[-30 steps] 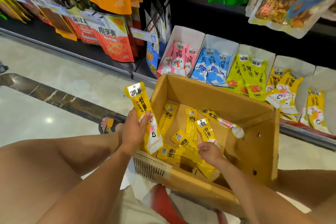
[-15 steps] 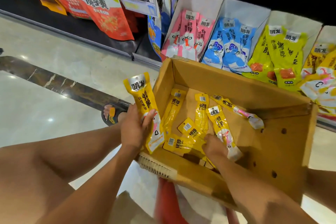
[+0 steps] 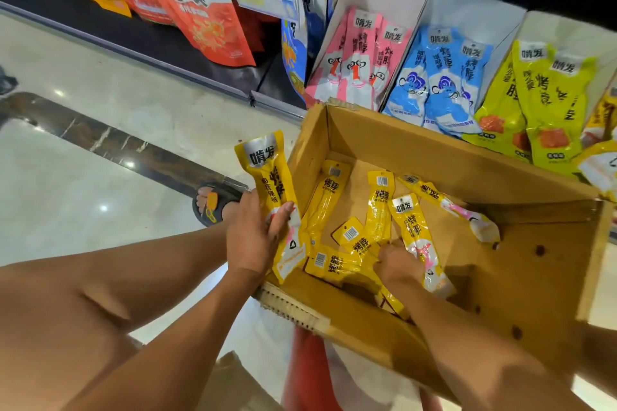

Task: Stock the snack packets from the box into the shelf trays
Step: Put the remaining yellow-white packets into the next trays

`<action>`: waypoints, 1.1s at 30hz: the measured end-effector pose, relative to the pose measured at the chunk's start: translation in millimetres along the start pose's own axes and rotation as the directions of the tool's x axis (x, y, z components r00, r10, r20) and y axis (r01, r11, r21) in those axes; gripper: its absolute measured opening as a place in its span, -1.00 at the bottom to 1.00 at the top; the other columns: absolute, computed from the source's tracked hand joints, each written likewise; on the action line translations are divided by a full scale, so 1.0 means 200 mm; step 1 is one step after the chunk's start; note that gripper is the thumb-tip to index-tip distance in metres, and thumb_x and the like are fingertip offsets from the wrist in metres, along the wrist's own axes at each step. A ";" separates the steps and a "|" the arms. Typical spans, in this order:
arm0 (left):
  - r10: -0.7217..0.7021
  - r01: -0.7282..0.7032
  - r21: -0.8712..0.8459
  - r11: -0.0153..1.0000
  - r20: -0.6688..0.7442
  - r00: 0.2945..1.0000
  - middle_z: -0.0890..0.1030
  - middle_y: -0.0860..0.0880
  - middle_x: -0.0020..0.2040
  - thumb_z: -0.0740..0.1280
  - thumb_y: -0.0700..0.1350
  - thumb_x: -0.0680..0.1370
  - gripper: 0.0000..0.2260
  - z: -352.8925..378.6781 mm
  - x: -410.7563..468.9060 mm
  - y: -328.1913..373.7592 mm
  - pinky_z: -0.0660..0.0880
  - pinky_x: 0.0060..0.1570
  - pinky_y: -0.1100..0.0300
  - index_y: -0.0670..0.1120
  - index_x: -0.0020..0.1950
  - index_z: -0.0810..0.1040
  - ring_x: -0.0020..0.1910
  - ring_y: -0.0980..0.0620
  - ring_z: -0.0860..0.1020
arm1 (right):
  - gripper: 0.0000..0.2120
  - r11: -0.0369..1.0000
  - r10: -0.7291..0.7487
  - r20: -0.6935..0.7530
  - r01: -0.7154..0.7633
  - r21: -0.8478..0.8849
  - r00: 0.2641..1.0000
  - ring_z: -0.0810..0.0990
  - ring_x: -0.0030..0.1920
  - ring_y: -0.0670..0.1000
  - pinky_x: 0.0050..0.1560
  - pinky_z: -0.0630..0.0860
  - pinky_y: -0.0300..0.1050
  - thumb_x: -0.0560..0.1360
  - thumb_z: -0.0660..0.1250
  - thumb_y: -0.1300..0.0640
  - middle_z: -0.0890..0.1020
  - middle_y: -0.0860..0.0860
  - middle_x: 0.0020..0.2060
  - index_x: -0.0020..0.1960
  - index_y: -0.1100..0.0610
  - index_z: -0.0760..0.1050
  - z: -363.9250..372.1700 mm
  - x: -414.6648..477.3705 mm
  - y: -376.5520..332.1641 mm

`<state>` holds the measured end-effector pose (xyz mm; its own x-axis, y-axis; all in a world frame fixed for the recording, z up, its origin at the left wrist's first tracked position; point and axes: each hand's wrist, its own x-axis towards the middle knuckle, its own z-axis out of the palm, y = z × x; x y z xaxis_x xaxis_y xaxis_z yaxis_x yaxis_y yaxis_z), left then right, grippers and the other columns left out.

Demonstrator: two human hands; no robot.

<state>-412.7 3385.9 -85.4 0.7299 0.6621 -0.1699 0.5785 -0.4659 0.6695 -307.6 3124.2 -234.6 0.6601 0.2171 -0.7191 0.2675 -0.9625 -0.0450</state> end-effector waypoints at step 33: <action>0.193 -0.013 -0.528 0.849 0.288 0.938 0.66 0.10 0.24 0.35 0.21 0.56 -0.70 -0.20 0.02 0.93 0.49 0.36 -0.03 0.21 0.27 0.57 0.22 0.12 0.62 | -0.83 0.670 0.044 -0.616 0.434 0.602 0.787 0.65 -0.05 -0.18 0.00 0.60 -0.08 0.27 0.48 -0.19 0.69 -0.27 -0.18 -0.23 -0.14 0.64 -1.42 -0.89 0.05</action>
<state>-316.4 3325.1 67.2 0.9013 0.3619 -0.2380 0.2895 -0.0948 0.9525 -223.4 3121.5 90.7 0.9633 0.2285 -0.1409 0.0429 -0.6490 -0.7596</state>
